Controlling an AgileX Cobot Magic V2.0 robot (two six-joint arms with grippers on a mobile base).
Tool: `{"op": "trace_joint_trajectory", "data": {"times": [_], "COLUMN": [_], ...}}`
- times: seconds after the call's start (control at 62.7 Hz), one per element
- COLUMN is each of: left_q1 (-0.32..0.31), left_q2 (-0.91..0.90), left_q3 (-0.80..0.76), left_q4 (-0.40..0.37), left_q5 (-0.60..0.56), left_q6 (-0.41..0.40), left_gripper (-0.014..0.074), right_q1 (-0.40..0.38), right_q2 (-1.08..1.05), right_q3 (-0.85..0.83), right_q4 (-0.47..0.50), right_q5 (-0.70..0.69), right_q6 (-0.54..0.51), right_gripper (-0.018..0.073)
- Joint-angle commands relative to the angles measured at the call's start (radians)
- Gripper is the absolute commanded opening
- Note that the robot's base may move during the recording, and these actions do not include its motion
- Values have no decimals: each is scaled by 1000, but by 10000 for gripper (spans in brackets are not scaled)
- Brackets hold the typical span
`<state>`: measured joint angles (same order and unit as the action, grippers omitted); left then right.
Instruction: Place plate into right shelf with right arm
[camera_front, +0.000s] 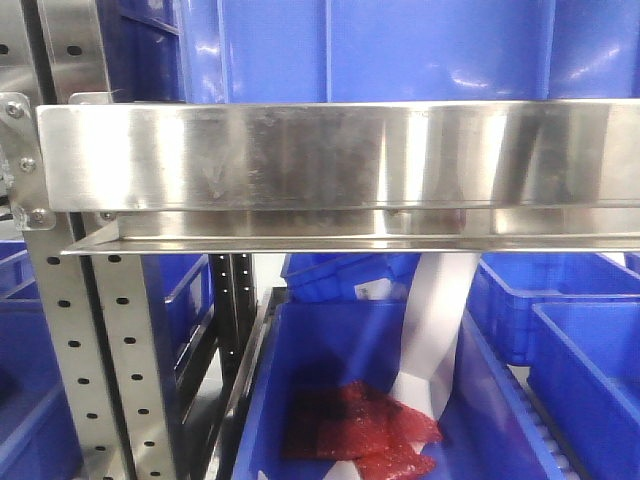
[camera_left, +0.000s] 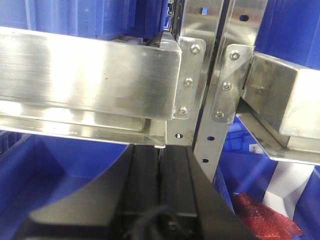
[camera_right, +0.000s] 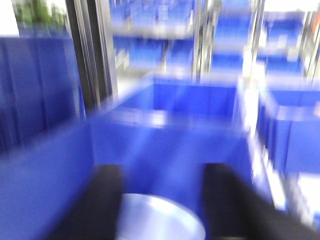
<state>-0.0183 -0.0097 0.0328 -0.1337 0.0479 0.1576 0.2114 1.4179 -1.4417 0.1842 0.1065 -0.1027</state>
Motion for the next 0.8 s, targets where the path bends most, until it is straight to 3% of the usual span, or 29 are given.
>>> {"op": "trace_joint_trajectory", "data": {"times": [0.0, 0.08, 0.128, 0.271, 0.526, 0.782], "left_q1": [-2, -2, -2, -2, -2, -2], "left_q2": [-10, -10, -10, -10, -10, -10], "left_q3": [10, 10, 10, 10, 10, 10], "left_q4": [-8, -8, -8, -8, -8, -8], "left_q5": [-90, -90, -90, -90, -90, -90], "left_q6": [-7, -7, -7, -7, -7, -7], "left_gripper": [-128, -128, -128, -128, -128, -128], "right_q1": [-6, -6, -6, -6, -6, -6], "right_q2": [-77, -106, -129, -199, -437, -774], "right_q3": [-40, -40, -39, 25, 427, 836], "right_q4": [3, 4, 4, -4, -45, -45], "right_q5": [-84, -35, 28, 84, -143, -224], "right_q6": [-5, -4, -4, -5, -12, -12], "right_gripper": [207, 30, 69, 51, 51, 51]}}
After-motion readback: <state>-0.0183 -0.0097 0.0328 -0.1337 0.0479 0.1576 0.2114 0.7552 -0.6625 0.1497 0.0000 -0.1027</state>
